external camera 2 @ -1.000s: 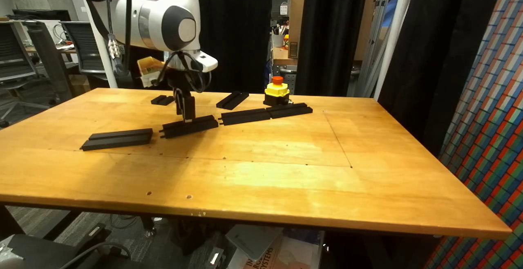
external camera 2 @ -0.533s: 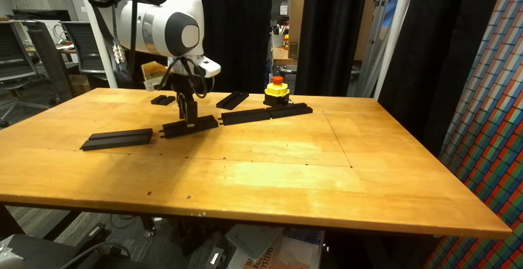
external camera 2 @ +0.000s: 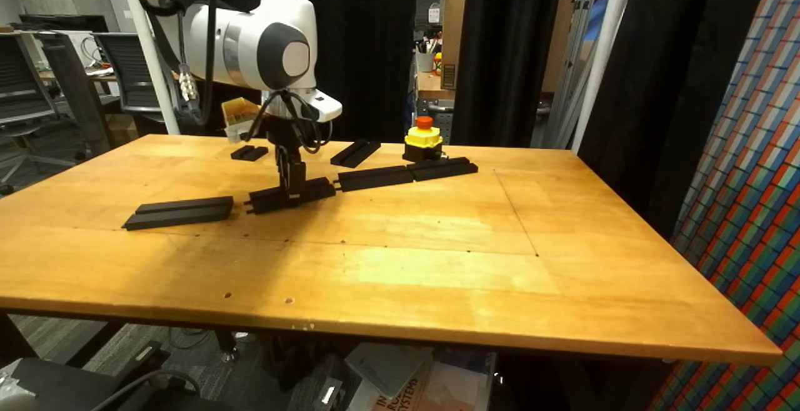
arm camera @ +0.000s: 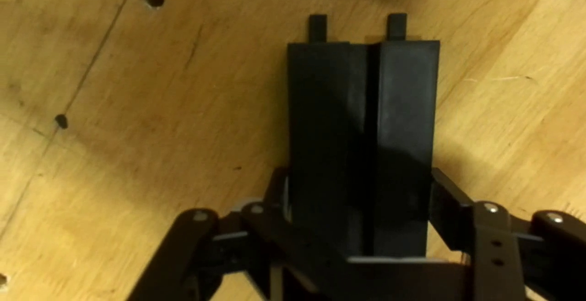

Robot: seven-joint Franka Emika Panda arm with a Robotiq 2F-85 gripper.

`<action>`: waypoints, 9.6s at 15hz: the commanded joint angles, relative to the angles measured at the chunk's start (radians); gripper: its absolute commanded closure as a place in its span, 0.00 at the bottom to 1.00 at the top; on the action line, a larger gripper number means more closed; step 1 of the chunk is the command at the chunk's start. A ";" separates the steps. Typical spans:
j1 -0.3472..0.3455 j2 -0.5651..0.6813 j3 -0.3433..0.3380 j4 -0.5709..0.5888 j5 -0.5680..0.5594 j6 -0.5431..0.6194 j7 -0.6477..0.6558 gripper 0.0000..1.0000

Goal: Stack the black objects

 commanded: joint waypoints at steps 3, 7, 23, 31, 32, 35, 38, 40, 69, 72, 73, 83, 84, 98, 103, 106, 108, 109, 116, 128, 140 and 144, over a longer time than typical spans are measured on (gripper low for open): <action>0.042 -0.024 -0.022 -0.008 -0.012 -0.008 0.057 0.55; 0.111 -0.069 -0.045 -0.039 -0.082 -0.001 0.211 0.55; 0.172 -0.180 0.068 -0.079 -0.249 -0.075 0.577 0.55; 0.171 -0.175 0.144 -0.132 -0.086 -0.017 0.558 0.55; 0.169 -0.173 0.152 -0.138 -0.059 -0.004 0.545 0.55; 0.171 -0.169 0.176 -0.161 0.026 0.037 0.506 0.55; 0.174 -0.166 0.194 -0.179 0.090 0.069 0.474 0.55; 0.174 -0.165 0.204 -0.188 0.126 0.085 0.455 0.55; 0.191 -0.154 0.168 -0.192 0.046 0.064 0.471 0.55; 0.192 -0.153 0.169 -0.193 0.049 0.075 0.477 0.55; 0.193 -0.153 0.168 -0.194 0.049 0.079 0.482 0.55; 0.192 -0.154 0.162 -0.196 0.046 0.084 0.525 0.55; 0.191 -0.153 0.163 -0.196 0.051 0.085 0.525 0.55; 0.134 -0.355 0.077 -0.180 -0.227 -0.170 0.559 0.00; 0.024 -0.352 0.040 -0.042 -0.351 -0.292 0.358 0.00; -0.036 -0.307 0.003 0.025 -0.359 -0.277 0.194 0.00; -0.070 -0.272 -0.024 0.059 -0.355 -0.254 0.093 0.00; -0.085 -0.249 -0.039 0.082 -0.355 -0.247 0.047 0.00; -0.120 -0.062 -0.085 0.247 -0.284 -0.212 -0.166 0.00; -0.107 0.123 -0.105 0.363 -0.015 -0.183 -0.135 0.00; -0.086 0.244 -0.144 0.417 -0.032 -0.101 -0.079 0.00; -0.070 0.255 -0.166 0.425 -0.050 -0.097 -0.054 0.00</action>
